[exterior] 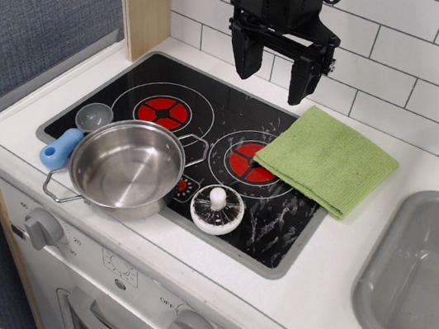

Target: Move the blue spoon to the left of the cloth.

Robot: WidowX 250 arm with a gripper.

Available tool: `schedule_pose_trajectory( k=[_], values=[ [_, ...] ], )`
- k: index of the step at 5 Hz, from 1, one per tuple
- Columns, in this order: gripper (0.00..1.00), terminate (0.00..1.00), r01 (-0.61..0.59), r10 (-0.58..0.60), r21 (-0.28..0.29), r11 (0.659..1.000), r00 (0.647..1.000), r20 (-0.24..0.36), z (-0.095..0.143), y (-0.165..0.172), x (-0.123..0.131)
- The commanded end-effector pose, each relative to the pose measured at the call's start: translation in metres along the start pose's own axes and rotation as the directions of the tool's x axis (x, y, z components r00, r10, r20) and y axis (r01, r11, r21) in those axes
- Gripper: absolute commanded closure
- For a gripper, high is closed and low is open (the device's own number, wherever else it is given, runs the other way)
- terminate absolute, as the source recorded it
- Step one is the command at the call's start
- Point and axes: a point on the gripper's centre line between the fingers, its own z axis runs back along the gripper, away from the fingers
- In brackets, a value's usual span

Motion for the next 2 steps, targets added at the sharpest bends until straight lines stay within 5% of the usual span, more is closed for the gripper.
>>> schedule_pose_trajectory(
  k=[1, 2],
  values=[
    [0.00, 0.00, 0.000, 0.000, 0.000, 1.000, 1.000, 0.000, 0.000, 0.000, 0.000],
    [0.00, 0.00, -0.024, 0.024, -0.002, 1.000, 0.999, 0.022, 0.010, 0.016, -0.009]
  ],
)
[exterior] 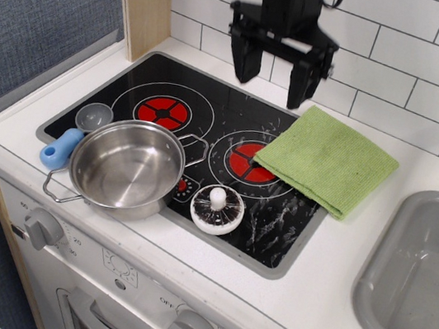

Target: Move the blue spoon to the left of the cloth.

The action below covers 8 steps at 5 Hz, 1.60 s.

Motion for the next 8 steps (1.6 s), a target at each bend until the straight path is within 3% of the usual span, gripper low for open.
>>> schedule_pose_trajectory(
  k=[1, 3, 4, 5, 6, 8],
  values=[
    [0.00, 0.00, -0.035, 0.035, 0.000, 0.999, 0.998, 0.060, 0.025, 0.037, -0.024],
    [0.00, 0.00, -0.092, 0.088, 0.089, 0.992, 0.995, 0.051, 0.031, 0.118, -0.112],
    [0.00, 0.00, -0.182, 0.178, 0.129, 0.975, 0.983, 0.037, 0.029, 0.149, -0.154],
    [0.00, 0.00, -0.207, 0.210, 0.153, 0.966, 0.978, -0.004, 0.019, 0.161, -0.171],
    [0.00, 0.00, -0.204, 0.216, 0.165, 0.965, 0.975, -0.058, 0.004, 0.159, -0.170],
    [0.00, 0.00, -0.179, 0.203, 0.200, 0.963, 0.973, -0.106, -0.014, 0.148, -0.158]
  ],
)
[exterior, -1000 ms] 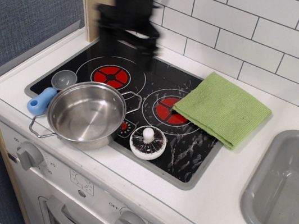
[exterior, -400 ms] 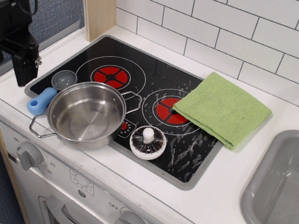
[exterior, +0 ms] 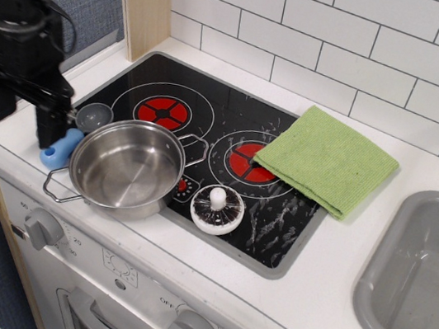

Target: Move the blue spoon to the left of the cloth.

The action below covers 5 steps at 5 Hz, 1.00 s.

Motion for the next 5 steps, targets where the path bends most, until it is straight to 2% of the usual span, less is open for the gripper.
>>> schedule_pose_trajectory(
  k=[1, 3, 4, 5],
  values=[
    [0.00, 0.00, 0.014, -0.014, 0.039, 0.999, 1.000, -0.008, 0.000, -0.011, 0.006],
    [0.00, 0.00, -0.022, 0.026, 0.049, 0.999, 0.996, -0.081, -0.018, -0.010, 0.010],
    [0.00, 0.00, -0.046, 0.049, 0.028, 0.999, 0.992, -0.113, -0.028, -0.006, 0.011],
    [1.00, 0.00, -0.067, 0.068, 0.016, 0.998, 0.992, -0.110, -0.029, -0.005, 0.011]
  ],
)
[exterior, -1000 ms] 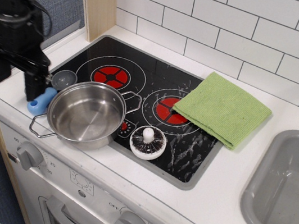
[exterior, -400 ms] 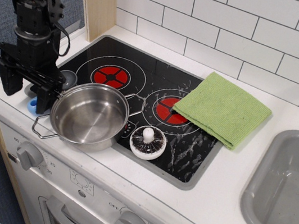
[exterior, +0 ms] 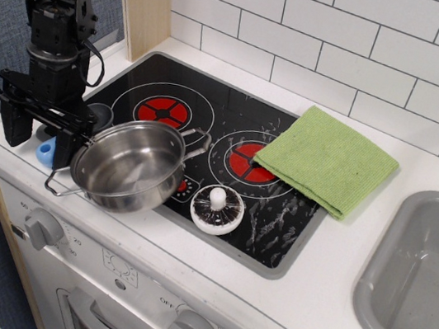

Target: Move the blue spoon to the left of the cloth.

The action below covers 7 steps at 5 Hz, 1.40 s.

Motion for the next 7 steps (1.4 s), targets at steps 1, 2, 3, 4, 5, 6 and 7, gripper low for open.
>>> schedule_pose_trajectory(
  k=[1, 2, 3, 4, 5, 6, 7],
  values=[
    [1.00, 0.00, -0.038, 0.039, -0.006, 0.999, 0.995, 0.088, 0.021, 0.002, -0.004],
    [1.00, 0.00, -0.089, 0.090, -0.014, 0.996, 0.982, 0.167, 0.046, 0.007, -0.012],
    [1.00, 0.00, -0.154, 0.157, -0.035, 0.988, 0.950, 0.268, 0.093, -0.001, -0.007],
    [1.00, 0.00, -0.132, 0.161, -0.114, 0.985, 0.941, 0.299, 0.125, -0.034, 0.027],
    [1.00, 0.00, -0.097, 0.145, -0.178, 0.979, 0.950, 0.277, 0.127, -0.075, 0.064],
    [1.00, 0.00, -0.104, 0.154, -0.209, 0.972, 0.958, 0.243, 0.114, -0.104, 0.086],
    [1.00, 0.00, -0.116, 0.158, -0.208, 0.971, 0.967, 0.200, 0.090, -0.119, 0.095]
  ],
)
